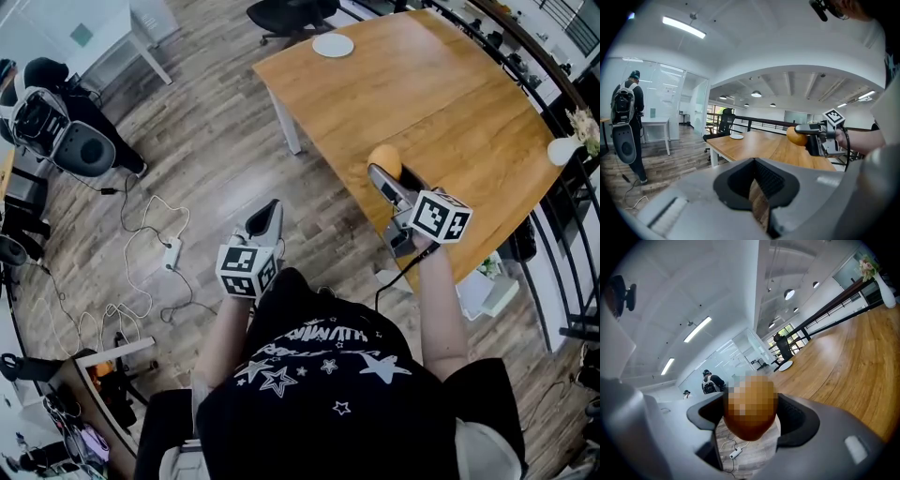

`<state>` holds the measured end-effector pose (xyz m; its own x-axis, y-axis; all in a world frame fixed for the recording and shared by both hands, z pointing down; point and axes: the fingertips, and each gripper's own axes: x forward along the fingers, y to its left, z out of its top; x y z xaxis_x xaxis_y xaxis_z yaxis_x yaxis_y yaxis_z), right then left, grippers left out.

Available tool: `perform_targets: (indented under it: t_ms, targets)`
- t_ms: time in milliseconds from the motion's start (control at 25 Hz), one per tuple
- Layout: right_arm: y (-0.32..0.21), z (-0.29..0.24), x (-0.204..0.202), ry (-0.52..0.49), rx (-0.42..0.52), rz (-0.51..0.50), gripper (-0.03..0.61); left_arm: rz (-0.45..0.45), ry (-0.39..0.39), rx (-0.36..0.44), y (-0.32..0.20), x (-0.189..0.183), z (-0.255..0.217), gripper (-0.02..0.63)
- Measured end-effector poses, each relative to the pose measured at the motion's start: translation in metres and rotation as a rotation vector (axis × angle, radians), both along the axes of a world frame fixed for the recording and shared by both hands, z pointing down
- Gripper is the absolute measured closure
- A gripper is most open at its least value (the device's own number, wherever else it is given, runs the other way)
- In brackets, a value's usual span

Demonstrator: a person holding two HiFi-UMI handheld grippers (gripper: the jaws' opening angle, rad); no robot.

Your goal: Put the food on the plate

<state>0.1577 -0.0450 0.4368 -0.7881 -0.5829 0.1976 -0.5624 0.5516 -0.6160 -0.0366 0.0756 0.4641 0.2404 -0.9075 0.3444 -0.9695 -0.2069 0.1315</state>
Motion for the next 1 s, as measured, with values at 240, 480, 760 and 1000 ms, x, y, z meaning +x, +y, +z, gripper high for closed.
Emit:
perform_targets:
  t_ms: [240, 480, 760, 1000]
  targets:
    - [-0.023, 0.007, -0.009, 0.016, -0.011, -0.001, 0.23, 0.009, -0.001, -0.011, -0.027, -0.013, 0.006, 0.612]
    - [-0.063, 0.004, -0.011, 0.02, 0.011, 0.038, 0.23, 0.043, 0.003, 0.0, -0.074, -0.025, 0.011, 0.612]
    - [-0.133, 0.002, -0.03, 0.05, 0.016, 0.112, 0.23, 0.102, 0.035, 0.004, -0.161, -0.058, 0.015, 0.612]
    - [-0.203, 0.006, -0.046, 0.077, -0.014, 0.2, 0.23, 0.19, 0.04, 0.004, -0.252, -0.081, 0.01, 0.612]
